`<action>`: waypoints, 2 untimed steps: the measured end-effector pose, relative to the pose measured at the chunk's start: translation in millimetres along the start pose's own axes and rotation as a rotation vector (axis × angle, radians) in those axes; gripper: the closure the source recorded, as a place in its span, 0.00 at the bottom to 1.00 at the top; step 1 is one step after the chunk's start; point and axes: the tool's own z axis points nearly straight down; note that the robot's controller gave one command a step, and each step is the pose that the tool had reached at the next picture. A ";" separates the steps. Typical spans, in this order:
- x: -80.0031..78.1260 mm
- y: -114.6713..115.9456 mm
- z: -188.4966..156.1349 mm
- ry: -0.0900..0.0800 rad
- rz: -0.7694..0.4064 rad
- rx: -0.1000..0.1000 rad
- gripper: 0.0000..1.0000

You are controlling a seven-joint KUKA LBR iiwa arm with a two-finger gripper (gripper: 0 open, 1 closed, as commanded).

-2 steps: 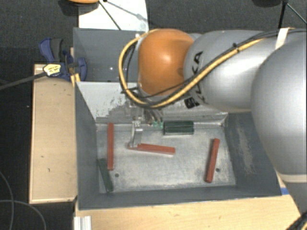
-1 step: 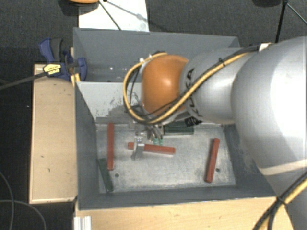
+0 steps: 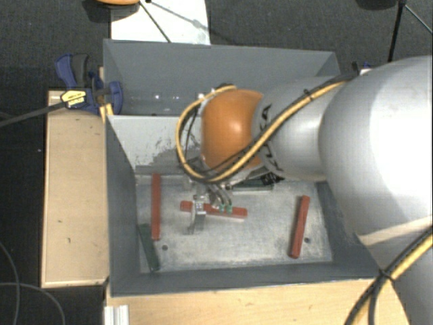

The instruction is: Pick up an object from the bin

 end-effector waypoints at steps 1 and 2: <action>-1.0 -35.3 3.2 -0.005 -0.199 -0.001 1.00; -1.1 -35.3 3.2 -0.005 -0.197 -0.001 1.00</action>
Offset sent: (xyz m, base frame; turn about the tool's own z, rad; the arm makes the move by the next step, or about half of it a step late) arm 0.0000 0.0000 0.0000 0.0000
